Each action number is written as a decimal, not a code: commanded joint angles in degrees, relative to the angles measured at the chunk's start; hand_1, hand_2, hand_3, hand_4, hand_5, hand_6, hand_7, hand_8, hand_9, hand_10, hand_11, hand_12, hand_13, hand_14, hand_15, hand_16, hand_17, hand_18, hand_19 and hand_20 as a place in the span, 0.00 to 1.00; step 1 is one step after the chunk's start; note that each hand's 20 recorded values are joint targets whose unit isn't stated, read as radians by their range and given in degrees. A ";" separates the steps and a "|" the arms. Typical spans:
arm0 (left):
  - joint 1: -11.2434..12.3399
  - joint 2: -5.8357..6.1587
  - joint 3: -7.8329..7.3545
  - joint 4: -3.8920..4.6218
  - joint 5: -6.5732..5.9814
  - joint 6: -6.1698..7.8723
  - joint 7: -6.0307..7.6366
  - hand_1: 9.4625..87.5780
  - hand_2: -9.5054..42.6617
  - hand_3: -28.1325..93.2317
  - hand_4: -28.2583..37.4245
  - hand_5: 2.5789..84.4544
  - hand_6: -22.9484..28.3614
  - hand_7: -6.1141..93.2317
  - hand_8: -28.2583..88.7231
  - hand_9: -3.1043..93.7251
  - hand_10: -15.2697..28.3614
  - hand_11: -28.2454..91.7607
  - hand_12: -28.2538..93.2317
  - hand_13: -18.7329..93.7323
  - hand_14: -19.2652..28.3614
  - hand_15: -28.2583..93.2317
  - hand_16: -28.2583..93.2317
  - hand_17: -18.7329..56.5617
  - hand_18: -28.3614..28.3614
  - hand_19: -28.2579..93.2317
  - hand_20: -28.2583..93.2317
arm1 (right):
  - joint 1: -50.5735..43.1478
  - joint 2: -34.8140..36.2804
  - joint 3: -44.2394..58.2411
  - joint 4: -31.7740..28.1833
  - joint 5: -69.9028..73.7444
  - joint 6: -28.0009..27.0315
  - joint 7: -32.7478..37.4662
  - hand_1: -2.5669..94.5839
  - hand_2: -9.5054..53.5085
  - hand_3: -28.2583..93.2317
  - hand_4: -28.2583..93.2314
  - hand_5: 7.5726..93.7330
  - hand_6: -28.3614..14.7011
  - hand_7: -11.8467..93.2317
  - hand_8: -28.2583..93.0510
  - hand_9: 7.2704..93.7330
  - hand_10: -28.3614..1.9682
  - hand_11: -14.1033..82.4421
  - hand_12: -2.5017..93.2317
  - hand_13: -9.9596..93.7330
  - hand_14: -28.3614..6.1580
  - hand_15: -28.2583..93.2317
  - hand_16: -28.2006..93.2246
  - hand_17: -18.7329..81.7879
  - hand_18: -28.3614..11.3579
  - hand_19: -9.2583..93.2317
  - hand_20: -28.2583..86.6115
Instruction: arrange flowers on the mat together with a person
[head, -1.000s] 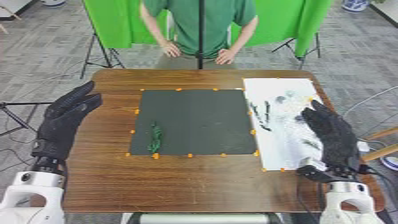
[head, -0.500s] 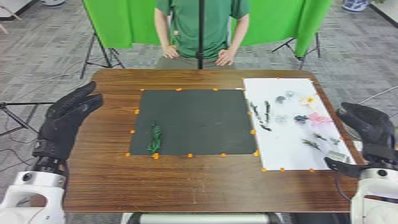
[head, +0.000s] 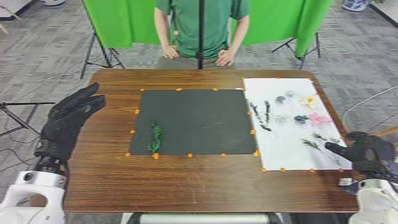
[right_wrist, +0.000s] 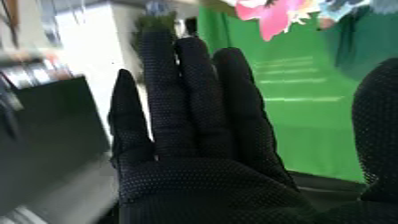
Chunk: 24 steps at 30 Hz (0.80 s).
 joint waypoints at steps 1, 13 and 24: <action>0.86 -0.03 -0.13 -0.29 0.32 -0.40 -0.54 0.26 0.00 0.78 0.14 0.43 0.50 0.15 0.19 0.45 0.64 0.35 0.35 0.46 0.76 0.30 0.27 0.31 0.73 0.24 0.37 | -0.79 3.99 -0.53 0.20 -0.85 -3.54 -0.03 0.23 0.00 0.82 0.00 0.55 0.54 0.24 0.17 0.60 0.40 0.27 0.24 0.62 0.40 0.38 0.45 0.40 0.26 0.28 0.52; 0.82 -0.27 -0.42 -0.53 0.58 -0.56 -1.06 0.26 0.00 0.78 0.14 0.43 0.50 0.15 0.19 0.45 0.64 0.35 0.35 0.46 0.76 0.30 0.27 0.30 0.73 0.24 0.37 | 3.26 7.43 -4.41 1.10 -1.02 -13.48 4.99 0.22 0.00 0.81 0.00 0.59 0.49 0.22 0.18 0.68 0.36 0.30 0.24 0.70 0.40 0.44 0.46 0.42 0.22 0.40 0.55; 0.90 -0.28 -0.75 -0.72 0.63 -0.88 -1.59 0.26 0.00 0.78 0.15 0.43 0.50 0.15 0.19 0.45 0.64 0.35 0.35 0.45 0.76 0.30 0.27 0.30 0.73 0.24 0.37 | 5.68 7.55 -8.27 2.61 -2.40 -12.24 7.39 0.39 0.00 0.80 0.00 0.77 0.62 0.29 0.18 0.89 0.55 0.39 0.27 0.85 0.52 0.57 0.48 0.50 0.28 0.46 0.57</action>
